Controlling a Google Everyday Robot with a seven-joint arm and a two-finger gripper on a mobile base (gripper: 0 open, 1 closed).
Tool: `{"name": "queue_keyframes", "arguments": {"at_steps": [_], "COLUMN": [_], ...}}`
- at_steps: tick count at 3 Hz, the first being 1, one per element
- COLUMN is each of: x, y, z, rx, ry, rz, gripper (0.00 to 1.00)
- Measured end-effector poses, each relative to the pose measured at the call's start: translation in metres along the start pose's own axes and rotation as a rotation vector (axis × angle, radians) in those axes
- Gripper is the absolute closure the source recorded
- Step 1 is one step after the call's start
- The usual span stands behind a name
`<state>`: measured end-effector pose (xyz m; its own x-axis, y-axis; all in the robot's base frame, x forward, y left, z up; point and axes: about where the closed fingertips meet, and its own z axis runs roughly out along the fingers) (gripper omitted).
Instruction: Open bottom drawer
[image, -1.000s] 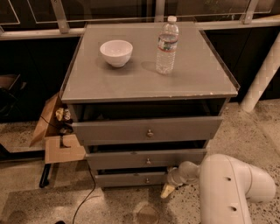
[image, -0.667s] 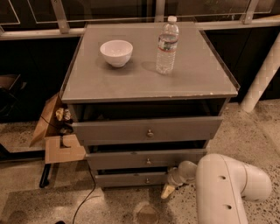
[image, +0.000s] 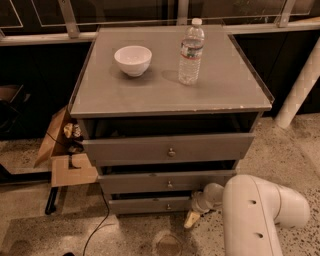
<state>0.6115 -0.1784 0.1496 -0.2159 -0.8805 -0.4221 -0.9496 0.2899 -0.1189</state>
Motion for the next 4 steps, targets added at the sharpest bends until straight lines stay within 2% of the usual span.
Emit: {"name": "queue_keyframes", "arguments": {"at_steps": [2, 4], "x": [0.009, 0.019], "y": [0.018, 0.044], "z": [-0.015, -0.038], "rx": [-0.104, -0.255], "ry": [-0.005, -0.004], "rz": [0.068, 0.170], "gripper": [0.00, 0.00]}}
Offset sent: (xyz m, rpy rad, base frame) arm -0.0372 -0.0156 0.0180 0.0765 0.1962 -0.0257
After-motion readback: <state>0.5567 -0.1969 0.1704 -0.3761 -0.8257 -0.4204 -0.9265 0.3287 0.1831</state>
